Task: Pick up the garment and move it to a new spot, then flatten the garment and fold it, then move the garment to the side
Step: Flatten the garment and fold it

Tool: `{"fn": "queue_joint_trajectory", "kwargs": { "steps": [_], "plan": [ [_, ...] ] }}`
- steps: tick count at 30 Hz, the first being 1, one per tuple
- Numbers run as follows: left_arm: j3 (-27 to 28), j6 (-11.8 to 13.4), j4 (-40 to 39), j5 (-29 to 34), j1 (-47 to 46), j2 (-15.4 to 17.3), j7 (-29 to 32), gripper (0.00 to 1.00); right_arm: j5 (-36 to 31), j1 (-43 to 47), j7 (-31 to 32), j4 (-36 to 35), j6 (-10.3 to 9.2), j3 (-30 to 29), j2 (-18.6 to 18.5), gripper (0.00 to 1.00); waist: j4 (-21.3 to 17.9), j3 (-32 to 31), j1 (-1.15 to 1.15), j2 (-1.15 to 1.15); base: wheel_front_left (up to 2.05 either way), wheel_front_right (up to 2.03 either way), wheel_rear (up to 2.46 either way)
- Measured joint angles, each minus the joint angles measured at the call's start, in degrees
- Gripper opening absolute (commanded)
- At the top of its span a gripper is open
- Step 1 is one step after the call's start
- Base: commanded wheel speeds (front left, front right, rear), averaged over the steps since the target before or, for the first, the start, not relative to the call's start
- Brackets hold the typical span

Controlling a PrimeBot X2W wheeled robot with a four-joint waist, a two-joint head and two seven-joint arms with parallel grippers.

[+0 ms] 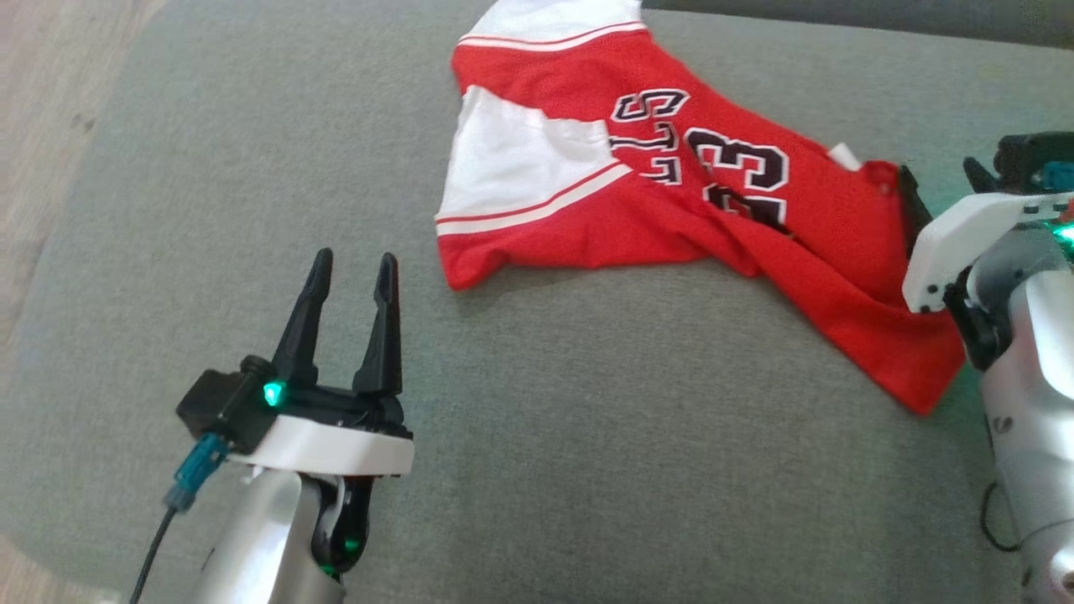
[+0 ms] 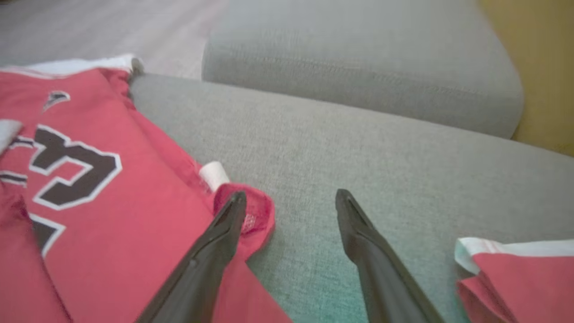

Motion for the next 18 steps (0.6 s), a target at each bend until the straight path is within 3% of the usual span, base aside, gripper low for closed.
{"fn": "queue_joint_trajectory", "kwargs": {
  "steps": [9, 10, 11, 12, 18],
  "plan": [
    [0.33, -0.48, 1.03, 0.40, -2.26, -0.91, 0.00, 1.00, -0.14, -3.92, 2.24, 8.23, 0.00, 6.05, -3.67, 1.00, 2.60, 2.59, -0.01, 0.00, 0.00, 0.00, 0.00],
    [0.29, -0.67, 1.02, 0.40, -2.42, -1.03, 0.00, 1.00, 0.23, -4.47, 2.52, 8.73, 0.00, 6.81, -4.07, 0.91, 2.73, 2.74, -0.01, 0.00, 0.00, 0.00, 0.00],
    [0.16, -0.85, 1.02, 0.40, -2.50, -1.09, 0.00, 1.00, 0.51, -5.10, 2.72, 9.25, 0.00, 7.50, -4.42, 0.28, 2.83, 2.88, -0.01, 0.00, 0.00, 0.00, 0.00],
    [0.04, -0.89, 1.02, 0.40, -2.55, -1.13, 0.00, 1.00, 0.86, -5.67, 2.71, 9.68, 0.00, 8.23, -4.79, 0.00, 2.93, 3.01, -0.01, 0.00, 0.00, 0.00, 0.00],
    [-1.01, -0.89, 1.04, 0.34, -2.96, -1.34, 0.00, 1.00, 1.13, -10.07, 0.44, 12.25, 0.00, 8.78, -8.95, 0.00, 3.77, 3.46, -0.01, 0.00, 0.00, 0.00, 0.00]
  ]
}}
